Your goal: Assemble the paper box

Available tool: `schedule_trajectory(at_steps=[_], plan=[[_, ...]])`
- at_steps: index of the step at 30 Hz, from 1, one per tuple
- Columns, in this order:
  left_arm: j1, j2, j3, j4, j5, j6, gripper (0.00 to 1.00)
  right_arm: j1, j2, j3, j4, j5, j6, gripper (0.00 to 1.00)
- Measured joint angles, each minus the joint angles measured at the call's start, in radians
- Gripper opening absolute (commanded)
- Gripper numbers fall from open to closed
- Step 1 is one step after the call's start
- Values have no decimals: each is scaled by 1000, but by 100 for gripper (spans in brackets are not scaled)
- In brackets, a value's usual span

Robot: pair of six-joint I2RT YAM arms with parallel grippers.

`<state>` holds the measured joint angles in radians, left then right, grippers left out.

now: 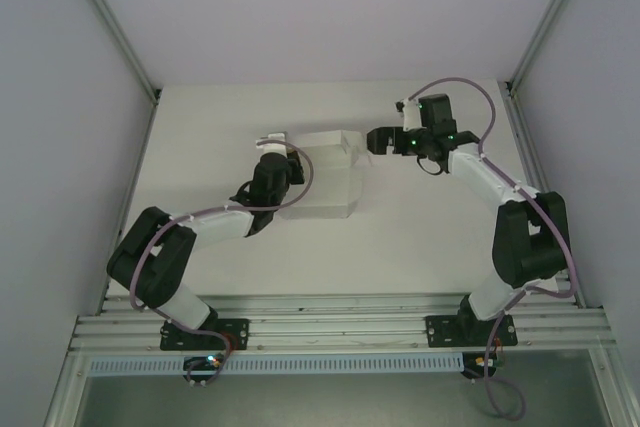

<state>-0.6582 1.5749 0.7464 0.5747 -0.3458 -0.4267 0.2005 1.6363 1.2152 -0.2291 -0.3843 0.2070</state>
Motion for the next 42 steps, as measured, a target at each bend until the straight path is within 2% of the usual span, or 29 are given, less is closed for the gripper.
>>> schedule_trajectory(at_steps=[8, 16, 24, 28, 42], plan=[[5, 0, 22, -11, -5, -1, 0, 81, 0, 0, 15, -122, -14, 100], [18, 0, 28, -27, -16, -9, 0, 113, 33, 34, 23, -92, -23, 100], [18, 0, 28, -74, -29, -11, 0, 143, -14, -4, 12, 22, -99, 95], [19, 0, 28, -74, -27, -19, 0, 147, -69, -19, -17, 16, -163, 85], [21, 0, 28, -65, 48, -19, 0, 149, -35, 35, -61, -73, -294, 71]])
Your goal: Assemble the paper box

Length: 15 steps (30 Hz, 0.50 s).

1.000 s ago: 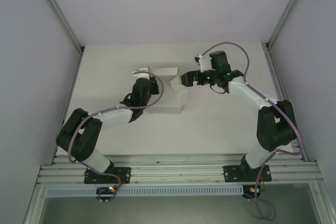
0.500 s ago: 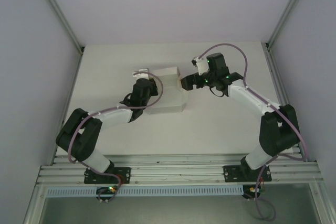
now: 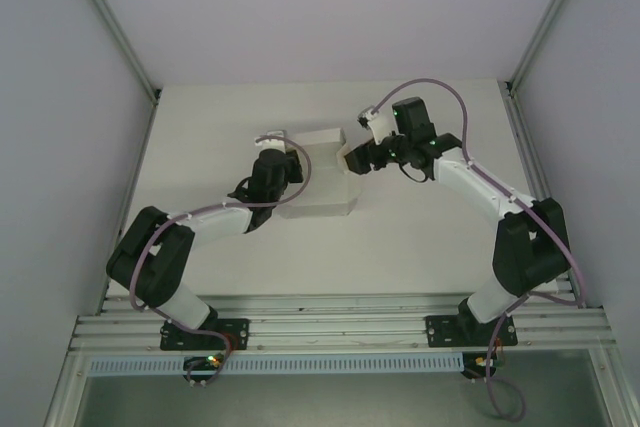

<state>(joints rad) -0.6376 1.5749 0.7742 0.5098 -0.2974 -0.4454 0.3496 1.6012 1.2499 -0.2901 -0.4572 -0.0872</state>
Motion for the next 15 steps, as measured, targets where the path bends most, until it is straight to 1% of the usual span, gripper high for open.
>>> schedule_trajectory(at_steps=[5, 8, 9, 12, 15], plan=[[4, 0, 0, 13, 31, 0, 0, 23, 5, 14, 7, 17, -20, 70], [4, 0, 2, 13, 45, 0, 0, 65, 5, 14, 26, 74, -34, 67], [3, 0, 2, 13, 49, 0, 0, 83, 5, 14, 38, 99, -38, 65], [6, 0, 10, 9, 45, 0, 0, 131, 5, 8, 86, 217, -34, 52], [2, 0, 18, 5, 36, 0, 0, 159, 5, -11, 141, 358, -16, 34]])
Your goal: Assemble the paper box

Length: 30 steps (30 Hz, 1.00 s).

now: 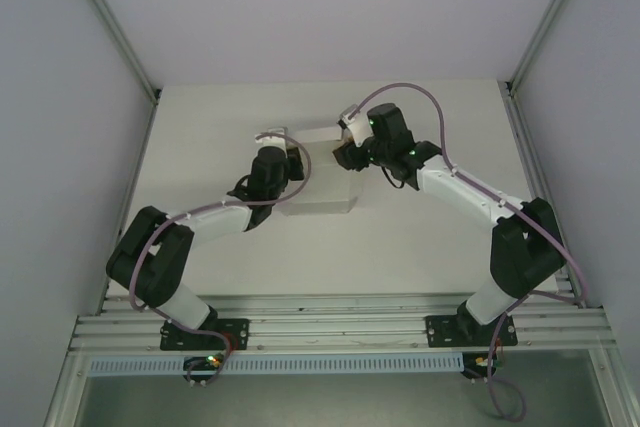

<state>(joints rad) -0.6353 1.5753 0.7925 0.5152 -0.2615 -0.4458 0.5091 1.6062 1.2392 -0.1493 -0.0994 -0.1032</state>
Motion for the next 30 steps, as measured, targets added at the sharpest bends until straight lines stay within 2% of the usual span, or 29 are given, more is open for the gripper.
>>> schedule_trajectory(at_steps=[1, 8, 16, 21, 30], plan=[[-1, 0, 0, -1, -3, 0, 0, 11, 2, -4, 17, 52, 3, 28], [-13, 0, 10, -47, -51, -3, 0, 98, 80, 10, 98, 419, 4, 15], [-68, 26, 216, -347, -258, -119, 0, 148, 216, 148, 119, 803, 88, 10], [-67, 29, 281, -506, -284, -239, 0, 156, 242, 169, 126, 850, 119, 7], [-61, 45, 323, -618, -277, -332, 0, 163, 242, 103, 241, 848, 72, 11]])
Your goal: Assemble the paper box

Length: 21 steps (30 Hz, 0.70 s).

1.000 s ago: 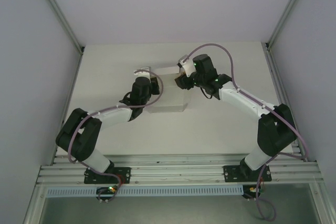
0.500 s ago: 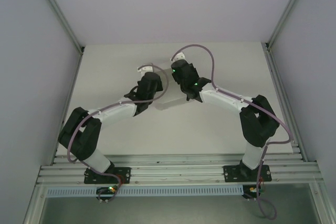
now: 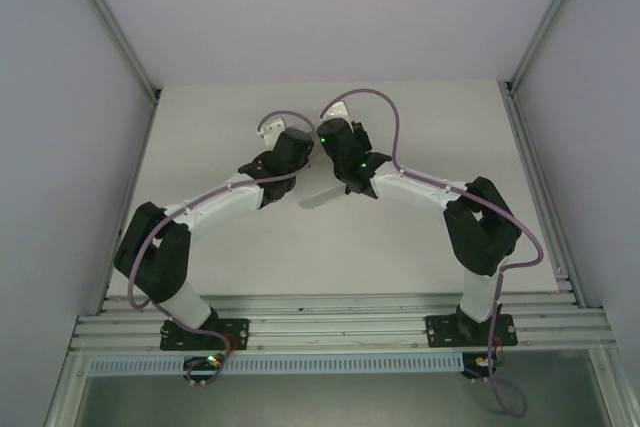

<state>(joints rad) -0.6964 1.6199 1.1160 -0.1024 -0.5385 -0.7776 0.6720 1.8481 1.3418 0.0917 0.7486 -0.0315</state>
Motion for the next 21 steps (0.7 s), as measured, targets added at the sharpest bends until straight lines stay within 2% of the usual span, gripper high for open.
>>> schedule_trajectory(at_steps=[3, 5, 9, 10, 12, 14, 15, 21], plan=[[10, -5, -37, 86, 39, 66, 0, -1, -3, -9, 22, -1, 14, 16], [11, -14, -93, 165, 70, 116, 0, -10, -20, -40, 25, -45, 43, 22], [17, -16, -143, 238, 138, 179, 0, -63, -84, -152, 70, -238, 92, 31], [20, -16, -143, 244, 150, 188, 0, -79, -101, -180, 93, -291, 95, 35], [24, -16, -143, 256, 163, 200, 0, -109, -135, -234, 151, -409, 114, 68], [24, -16, -142, 266, 166, 205, 0, -134, -166, -283, 193, -521, 115, 84], [24, -16, -140, 268, 167, 209, 0, -143, -179, -302, 202, -572, 121, 98], [29, -16, -130, 276, 196, 264, 0, -150, -295, -387, 220, -818, 132, 100]])
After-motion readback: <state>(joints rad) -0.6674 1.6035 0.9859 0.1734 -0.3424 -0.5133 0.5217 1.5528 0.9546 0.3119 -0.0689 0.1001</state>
